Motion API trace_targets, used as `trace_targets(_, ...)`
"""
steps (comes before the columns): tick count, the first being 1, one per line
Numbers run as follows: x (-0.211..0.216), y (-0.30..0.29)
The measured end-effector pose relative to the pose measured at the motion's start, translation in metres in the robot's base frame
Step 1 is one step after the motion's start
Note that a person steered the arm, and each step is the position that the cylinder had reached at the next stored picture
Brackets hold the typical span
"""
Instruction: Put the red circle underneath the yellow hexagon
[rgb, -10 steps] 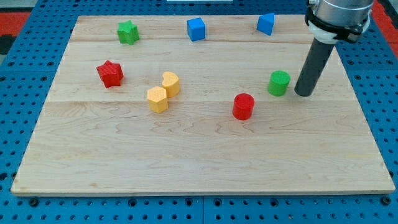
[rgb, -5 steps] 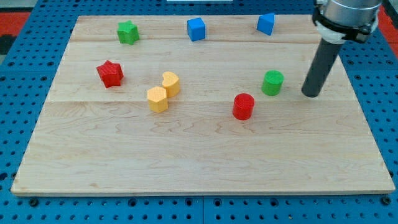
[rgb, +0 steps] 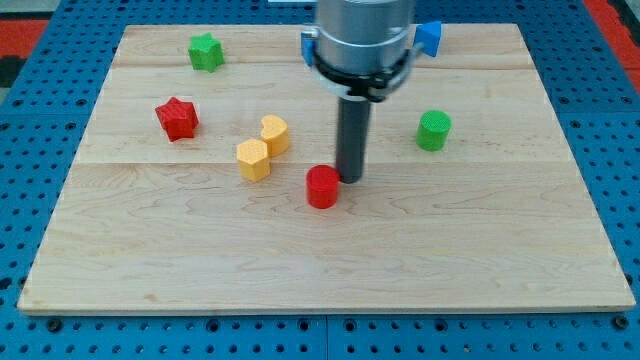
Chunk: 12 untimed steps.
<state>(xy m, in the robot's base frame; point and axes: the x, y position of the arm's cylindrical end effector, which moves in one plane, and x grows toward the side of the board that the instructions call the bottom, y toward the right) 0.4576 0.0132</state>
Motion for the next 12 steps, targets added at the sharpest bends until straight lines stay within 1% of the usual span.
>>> trace_targets(3, 0.007, -0.112)
trace_targets(4, 0.007, -0.127)
trace_targets(5, 0.007, -0.119)
trace_targets(6, -0.003, -0.057)
trace_targets(7, 0.006, -0.013)
trace_targets(8, 0.033, -0.043)
trace_targets(9, 0.045, -0.083)
trace_targets(10, 0.055, -0.099)
trace_targets(11, 0.069, -0.083)
trace_targets(12, 0.078, -0.136)
